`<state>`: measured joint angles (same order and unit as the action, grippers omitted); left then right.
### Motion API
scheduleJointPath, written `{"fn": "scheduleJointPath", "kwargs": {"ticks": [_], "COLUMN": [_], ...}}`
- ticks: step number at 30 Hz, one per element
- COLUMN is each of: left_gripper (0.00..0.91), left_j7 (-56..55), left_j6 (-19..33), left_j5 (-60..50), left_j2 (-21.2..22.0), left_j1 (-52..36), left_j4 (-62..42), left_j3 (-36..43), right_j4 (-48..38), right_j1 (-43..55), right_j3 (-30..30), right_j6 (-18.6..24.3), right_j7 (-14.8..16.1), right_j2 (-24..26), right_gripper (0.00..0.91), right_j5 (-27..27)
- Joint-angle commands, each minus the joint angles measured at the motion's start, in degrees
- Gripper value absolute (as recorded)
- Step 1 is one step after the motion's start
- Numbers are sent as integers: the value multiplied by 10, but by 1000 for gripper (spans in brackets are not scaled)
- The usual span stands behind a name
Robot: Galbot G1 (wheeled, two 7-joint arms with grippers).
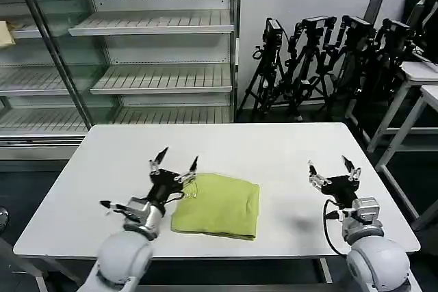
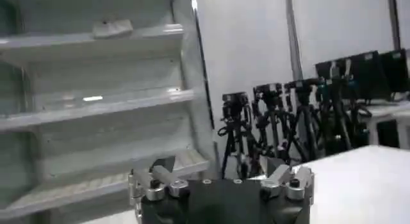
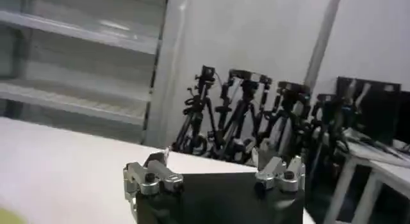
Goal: Fold and organize the clothes.
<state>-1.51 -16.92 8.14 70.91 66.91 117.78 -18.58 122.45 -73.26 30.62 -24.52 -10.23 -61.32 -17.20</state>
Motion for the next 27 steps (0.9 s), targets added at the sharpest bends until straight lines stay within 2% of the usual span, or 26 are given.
{"fn": "scheduleJointPath", "kwargs": {"ticks": [1, 6, 10, 12, 16, 27], "left_gripper": [907, 907, 907, 907, 907, 907], "left_j7": [120, 113, 100, 97, 95, 95], "left_j6": [45, 47, 47, 47, 44, 41], "left_j5": [-43, -42, -38, -38, -38, -36], "left_j2": [-6, 0, 6, 9, 14, 16], "left_j1": [98, 105, 100, 96, 91, 88], "left_j4": [14, 19, 17, 16, 14, 7], "left_j3": [-148, -156, -152, -149, -144, -143], "right_j4": [-13, -22, -35, -59, -96, -128], "right_j1": [-14, 0, 24, 38, 49, 78], "right_j3": [-101, -94, -82, -80, -82, -85], "right_j6": [15, 31, 42, 73, 95, 95], "right_j7": [21, 14, -4, -10, -14, -11], "right_j2": [-19, -24, -36, -48, -59, -65], "right_gripper": [907, 907, 907, 907, 907, 907], "right_j5": [22, 24, 37, 43, 67, 63]}}
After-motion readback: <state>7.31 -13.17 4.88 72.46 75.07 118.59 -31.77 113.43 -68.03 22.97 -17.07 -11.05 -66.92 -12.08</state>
